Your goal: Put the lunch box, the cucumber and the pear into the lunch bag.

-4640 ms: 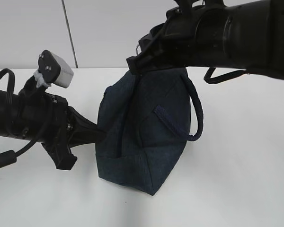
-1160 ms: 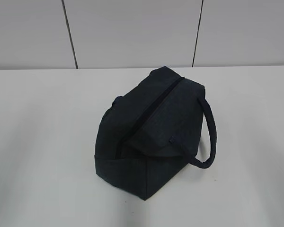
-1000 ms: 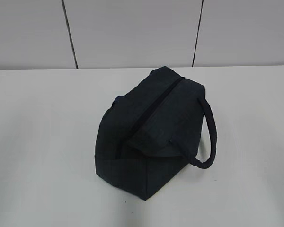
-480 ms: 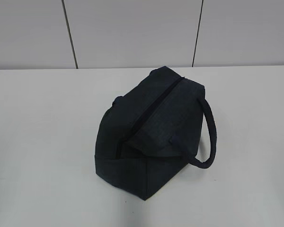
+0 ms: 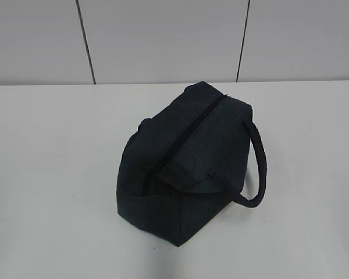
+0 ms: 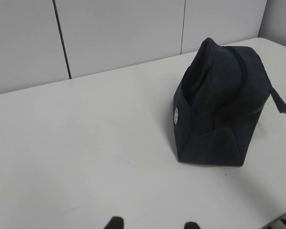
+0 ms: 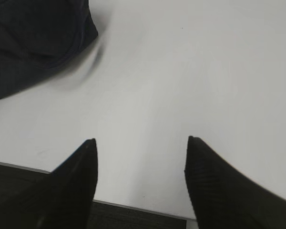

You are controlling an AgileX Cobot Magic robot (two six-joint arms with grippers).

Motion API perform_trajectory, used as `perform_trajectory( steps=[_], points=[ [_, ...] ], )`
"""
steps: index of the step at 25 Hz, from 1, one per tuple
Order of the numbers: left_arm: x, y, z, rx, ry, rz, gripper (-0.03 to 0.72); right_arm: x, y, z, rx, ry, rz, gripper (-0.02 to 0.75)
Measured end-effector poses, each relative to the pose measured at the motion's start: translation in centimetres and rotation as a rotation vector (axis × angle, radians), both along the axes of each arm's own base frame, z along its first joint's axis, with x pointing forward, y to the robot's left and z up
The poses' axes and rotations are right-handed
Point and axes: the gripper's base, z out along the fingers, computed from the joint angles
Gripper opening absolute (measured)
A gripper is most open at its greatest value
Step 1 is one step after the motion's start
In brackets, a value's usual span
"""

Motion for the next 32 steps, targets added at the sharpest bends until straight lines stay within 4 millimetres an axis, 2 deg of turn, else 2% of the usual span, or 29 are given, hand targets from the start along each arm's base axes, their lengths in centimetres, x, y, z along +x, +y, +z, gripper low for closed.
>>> perform_trajectory(
  steps=[12,15,21,32],
  points=[
    [0.00,0.00,0.00,-0.002,0.001,0.004,0.243,0.00,-0.01,0.00,-0.001,0.000,-0.001,0.458],
    [0.02,-0.13,0.00,-0.003,0.001,0.087,0.243,0.01,0.03,0.01,-0.001,-0.002,-0.032,0.458],
    [0.14,-0.51,0.00,-0.004,0.001,0.358,0.241,0.00,0.14,0.01,-0.001,-0.002,-0.128,0.458],
    [0.15,-0.53,0.00,-0.004,0.001,0.375,0.239,0.00,0.14,0.01,-0.001,-0.002,-0.130,0.458]
  ],
)
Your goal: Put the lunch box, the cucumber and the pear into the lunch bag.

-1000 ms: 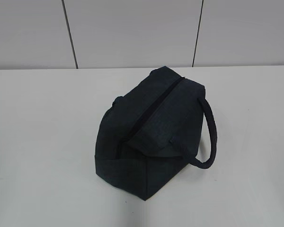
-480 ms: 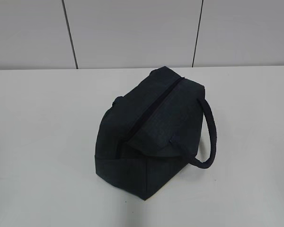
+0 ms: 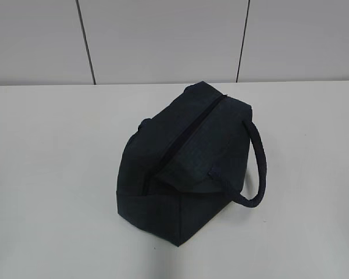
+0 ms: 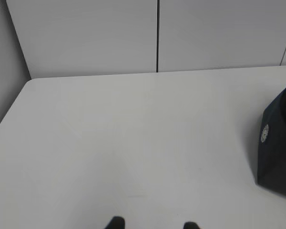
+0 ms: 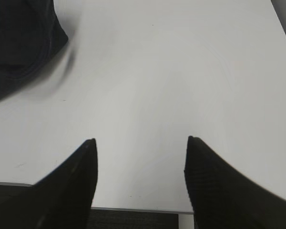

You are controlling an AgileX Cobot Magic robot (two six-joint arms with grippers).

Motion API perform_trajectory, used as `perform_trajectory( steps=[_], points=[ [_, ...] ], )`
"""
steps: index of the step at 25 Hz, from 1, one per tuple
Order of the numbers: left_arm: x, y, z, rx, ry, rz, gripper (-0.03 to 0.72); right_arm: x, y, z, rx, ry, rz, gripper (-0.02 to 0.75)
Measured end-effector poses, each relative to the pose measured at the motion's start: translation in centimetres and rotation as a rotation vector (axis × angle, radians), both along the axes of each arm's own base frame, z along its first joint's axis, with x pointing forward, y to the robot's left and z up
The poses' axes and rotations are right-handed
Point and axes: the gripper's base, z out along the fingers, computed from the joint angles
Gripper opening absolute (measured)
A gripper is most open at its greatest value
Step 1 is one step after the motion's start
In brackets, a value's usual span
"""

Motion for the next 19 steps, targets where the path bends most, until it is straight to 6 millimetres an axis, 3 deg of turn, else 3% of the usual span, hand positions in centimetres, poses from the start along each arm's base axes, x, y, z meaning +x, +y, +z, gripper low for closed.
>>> perform_trajectory(
  steps=[19],
  points=[
    [0.00,0.00,0.00,0.000,0.000,0.000,0.239,0.00,0.00,0.00,0.001,0.000,-0.001,0.458]
  ],
)
